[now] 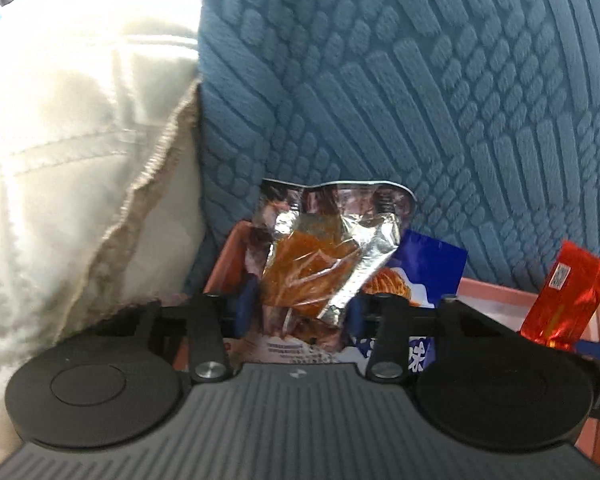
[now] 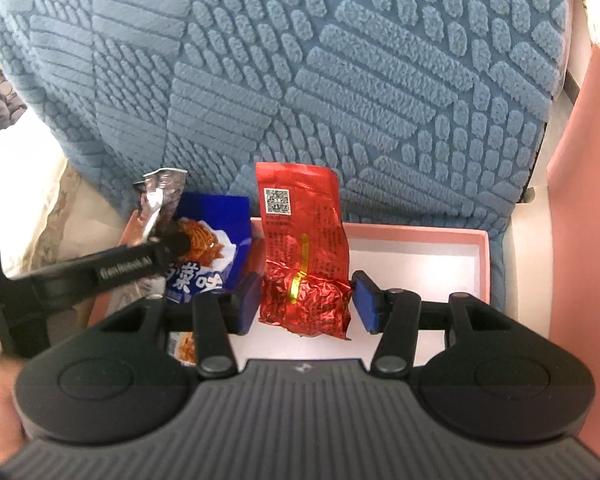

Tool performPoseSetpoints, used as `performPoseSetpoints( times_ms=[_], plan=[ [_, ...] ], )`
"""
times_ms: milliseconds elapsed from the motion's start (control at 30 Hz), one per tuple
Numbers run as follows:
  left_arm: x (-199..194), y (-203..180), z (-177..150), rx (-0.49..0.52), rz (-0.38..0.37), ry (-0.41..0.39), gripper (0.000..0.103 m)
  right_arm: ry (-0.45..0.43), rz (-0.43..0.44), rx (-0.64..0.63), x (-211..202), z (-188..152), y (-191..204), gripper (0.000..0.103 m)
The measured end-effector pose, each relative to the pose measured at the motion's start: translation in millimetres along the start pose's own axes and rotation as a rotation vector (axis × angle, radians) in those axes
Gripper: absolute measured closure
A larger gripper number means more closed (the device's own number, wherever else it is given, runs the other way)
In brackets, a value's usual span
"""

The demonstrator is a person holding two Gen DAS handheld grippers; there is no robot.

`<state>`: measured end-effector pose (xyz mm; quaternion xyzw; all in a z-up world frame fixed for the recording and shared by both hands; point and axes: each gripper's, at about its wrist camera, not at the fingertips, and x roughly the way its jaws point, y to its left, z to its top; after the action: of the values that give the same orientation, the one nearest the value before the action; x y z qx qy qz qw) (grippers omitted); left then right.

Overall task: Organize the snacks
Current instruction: 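Close the left tool on the shrimp-strip bag while the right tool grasps the red packet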

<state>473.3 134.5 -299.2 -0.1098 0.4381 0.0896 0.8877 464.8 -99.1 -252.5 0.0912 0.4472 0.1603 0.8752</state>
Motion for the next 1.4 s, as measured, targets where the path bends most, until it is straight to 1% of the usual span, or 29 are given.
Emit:
performPoseSetpoints(
  times_ms=[67, 167, 233, 367, 400, 500, 567, 700, 733, 767, 967, 1033, 1233, 1400],
  plan=[
    [-3, 4, 1, -0.015, -0.008, -0.008, 0.063, -0.003, 0.001, -0.004, -4, -4, -2, 0.050],
    [-11, 7, 0, -0.028, -0.012, -0.022, 0.066, -0.007, 0.004, -0.001, -11, -9, -4, 0.050],
    [-24, 16, 1, -0.061, -0.031, -0.041, 0.068, -0.010, 0.002, 0.002, -14, -14, -3, 0.050],
    [-57, 21, -11, -0.104, -0.056, -0.090, 0.068, -0.016, -0.002, -0.007, -23, -24, 0, 0.050],
    [-62, 23, -13, -0.111, -0.065, -0.094, 0.068, -0.017, -0.003, -0.010, -25, -27, 0, 0.050],
    [-95, 19, -27, -0.107, -0.083, -0.101, 0.068, -0.021, -0.009, -0.020, -25, -27, 5, 0.050],
    [-105, 21, -35, -0.104, -0.092, -0.102, 0.068, -0.031, -0.013, -0.034, -28, -29, 10, 0.050],
    [-120, 21, -45, -0.112, -0.123, -0.110, 0.068, -0.057, -0.022, -0.076, -37, -31, 22, 0.050],
    [-123, 20, -46, -0.111, -0.126, -0.111, 0.068, -0.063, -0.026, -0.087, -38, -31, 25, 0.050],
    [-124, 9, -50, -0.111, -0.126, -0.112, 0.068, -0.071, -0.031, -0.099, -41, -32, 27, 0.050],
    [-132, 3, -57, -0.095, -0.128, -0.100, 0.068, -0.107, -0.053, -0.139, -59, -42, 31, 0.050],
    [-133, -1, -61, -0.095, -0.142, -0.104, 0.068, -0.119, -0.060, -0.150, -69, -47, 29, 0.050],
    [-152, -9, -76, -0.080, -0.170, -0.111, 0.068, -0.146, -0.069, -0.160, -91, -66, 24, 0.050],
    [-170, -16, -91, -0.077, -0.190, -0.126, 0.068, -0.169, -0.096, -0.180, -107, -84, 24, 0.050]
  ],
)
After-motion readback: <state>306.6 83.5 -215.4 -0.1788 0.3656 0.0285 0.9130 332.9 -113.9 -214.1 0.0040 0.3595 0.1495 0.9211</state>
